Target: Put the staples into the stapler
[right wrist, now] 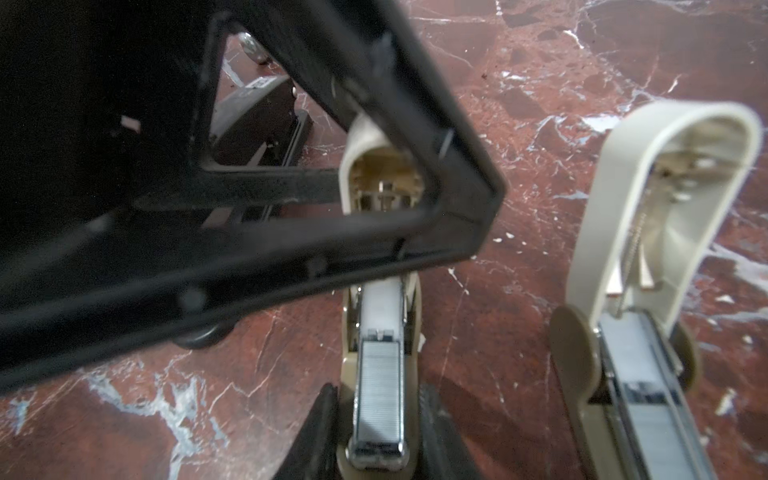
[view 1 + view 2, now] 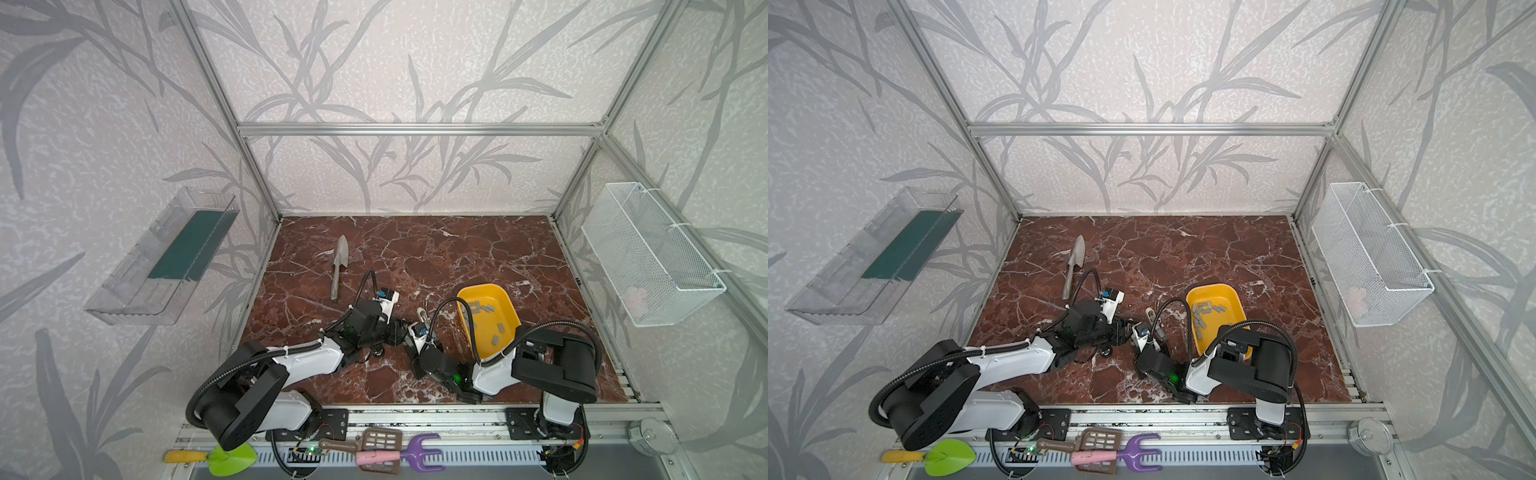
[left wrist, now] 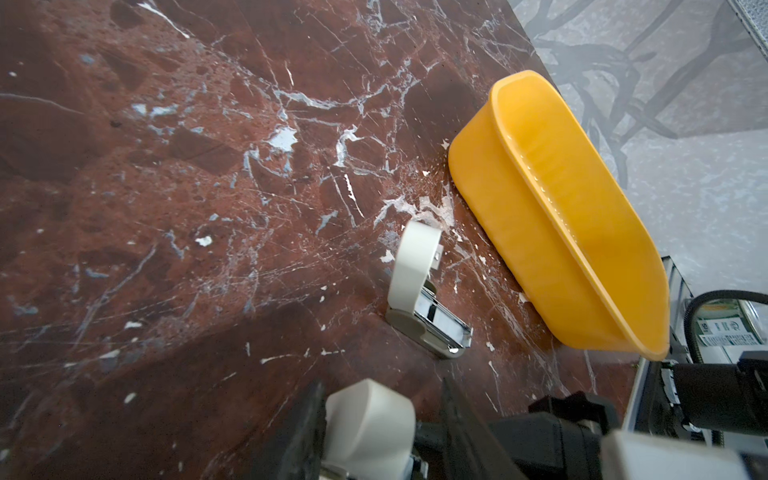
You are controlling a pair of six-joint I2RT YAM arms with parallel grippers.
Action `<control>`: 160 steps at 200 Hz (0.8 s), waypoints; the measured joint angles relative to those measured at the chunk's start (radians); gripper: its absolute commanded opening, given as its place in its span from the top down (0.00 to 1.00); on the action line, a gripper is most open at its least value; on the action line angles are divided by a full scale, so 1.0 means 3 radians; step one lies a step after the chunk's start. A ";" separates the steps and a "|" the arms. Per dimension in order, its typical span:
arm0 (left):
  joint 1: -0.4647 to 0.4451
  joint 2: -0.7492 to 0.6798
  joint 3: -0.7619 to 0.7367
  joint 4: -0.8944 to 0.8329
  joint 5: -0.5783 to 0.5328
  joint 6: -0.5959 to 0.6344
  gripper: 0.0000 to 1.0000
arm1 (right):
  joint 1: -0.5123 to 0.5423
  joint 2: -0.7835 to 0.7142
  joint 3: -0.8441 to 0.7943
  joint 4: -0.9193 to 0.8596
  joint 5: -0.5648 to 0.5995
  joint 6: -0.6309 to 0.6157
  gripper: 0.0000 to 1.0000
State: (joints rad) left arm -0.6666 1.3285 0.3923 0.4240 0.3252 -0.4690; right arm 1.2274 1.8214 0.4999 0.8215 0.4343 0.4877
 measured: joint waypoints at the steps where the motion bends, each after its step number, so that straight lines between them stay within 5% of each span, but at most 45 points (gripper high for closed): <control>1: 0.0000 -0.0001 0.0000 0.0000 0.0003 0.0003 0.54 | -0.0001 0.0000 -0.0001 0.0003 0.0000 0.0000 0.90; 75: -0.0031 -0.0078 -0.0168 0.0173 0.0458 0.0235 0.46 | -0.0057 0.0005 -0.0066 0.0148 -0.0084 0.0043 0.90; 160: -0.0066 0.0045 -0.0209 0.0477 0.0355 0.0271 0.49 | -0.0081 -0.0089 -0.0097 0.0045 -0.0108 0.0014 0.68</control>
State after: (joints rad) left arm -0.6865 1.3418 0.3298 0.5671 0.4316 -0.3878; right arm 1.2030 1.7947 0.4709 0.8349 0.4019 0.4919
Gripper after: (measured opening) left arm 0.517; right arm 0.303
